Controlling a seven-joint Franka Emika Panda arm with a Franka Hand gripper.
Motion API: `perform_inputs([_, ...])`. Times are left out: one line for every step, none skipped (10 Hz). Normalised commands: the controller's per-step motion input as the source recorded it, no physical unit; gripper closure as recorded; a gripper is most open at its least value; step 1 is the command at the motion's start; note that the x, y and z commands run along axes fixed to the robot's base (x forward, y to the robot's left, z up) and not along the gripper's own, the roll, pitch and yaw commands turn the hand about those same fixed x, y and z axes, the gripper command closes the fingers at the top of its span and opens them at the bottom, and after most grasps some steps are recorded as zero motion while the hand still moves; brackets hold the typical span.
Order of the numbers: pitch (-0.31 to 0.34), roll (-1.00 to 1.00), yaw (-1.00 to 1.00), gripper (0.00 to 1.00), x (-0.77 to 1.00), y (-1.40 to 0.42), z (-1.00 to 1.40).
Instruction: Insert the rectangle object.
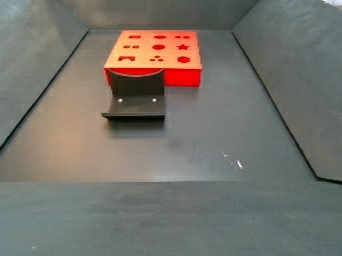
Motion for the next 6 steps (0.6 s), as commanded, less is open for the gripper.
perform_inputs([-0.061, -0.05, 0.00, 1.00, 0.27, -0.03, -0.42])
perform_inputs([-0.076, -0.06, -0.63, 1.00, 0.45, -0.01, -0.51])
perform_inputs([-0.096, -0.06, -0.81, 1.00, 0.28, 0.00, -0.49])
perform_inputs([-0.073, -0.08, -0.89, 1.00, 0.25, 0.01, -0.41])
perform_inputs([-0.060, -0.09, -0.92, 1.00, 0.21, 0.05, -0.27])
perform_inputs([-0.076, -0.09, -0.94, 1.00, 0.17, 0.03, -0.15])
